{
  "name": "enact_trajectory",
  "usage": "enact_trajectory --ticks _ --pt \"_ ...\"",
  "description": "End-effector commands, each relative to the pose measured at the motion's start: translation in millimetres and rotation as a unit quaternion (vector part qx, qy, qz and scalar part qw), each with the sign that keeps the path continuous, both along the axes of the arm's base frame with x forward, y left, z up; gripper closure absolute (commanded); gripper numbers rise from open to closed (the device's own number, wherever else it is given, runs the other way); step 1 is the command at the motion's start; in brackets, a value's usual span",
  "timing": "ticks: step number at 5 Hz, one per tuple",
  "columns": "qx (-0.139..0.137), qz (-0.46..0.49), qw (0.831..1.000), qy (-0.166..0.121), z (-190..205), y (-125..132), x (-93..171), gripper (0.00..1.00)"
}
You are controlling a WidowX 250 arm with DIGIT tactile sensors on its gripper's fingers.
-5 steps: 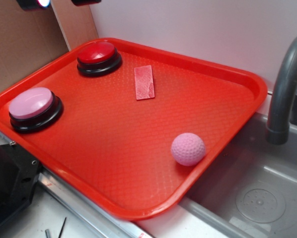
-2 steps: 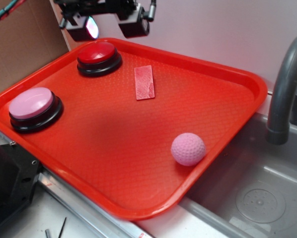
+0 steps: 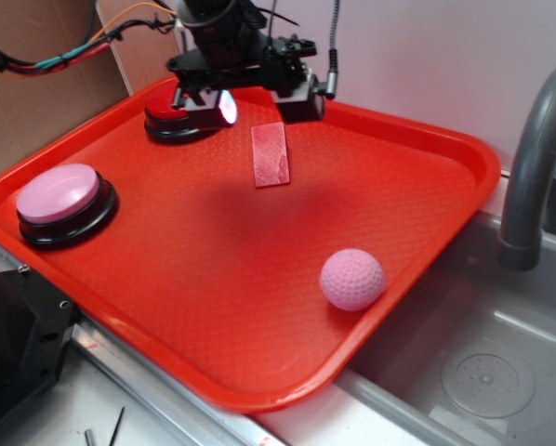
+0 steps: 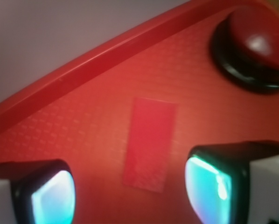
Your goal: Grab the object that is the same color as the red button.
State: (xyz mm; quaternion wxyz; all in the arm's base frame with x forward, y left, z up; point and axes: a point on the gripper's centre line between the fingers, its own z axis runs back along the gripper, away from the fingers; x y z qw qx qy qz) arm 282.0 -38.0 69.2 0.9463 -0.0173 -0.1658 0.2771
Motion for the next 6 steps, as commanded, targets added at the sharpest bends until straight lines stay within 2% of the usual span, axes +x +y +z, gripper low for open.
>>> enact_trajectory --ticks 1,2,3,5,6 --pt "-0.019 0.015 0.999 0.04 -23 19 15 0.0" --pt "-0.024 0.017 0.999 0.045 -31 26 13 0.0" --pt "-0.022 0.001 0.998 0.06 -44 29 23 0.0" --pt "-0.008 -0.001 0.997 0.075 -52 26 31 0.0" --pt "0.007 -0.005 0.998 0.06 -42 22 28 1.0"
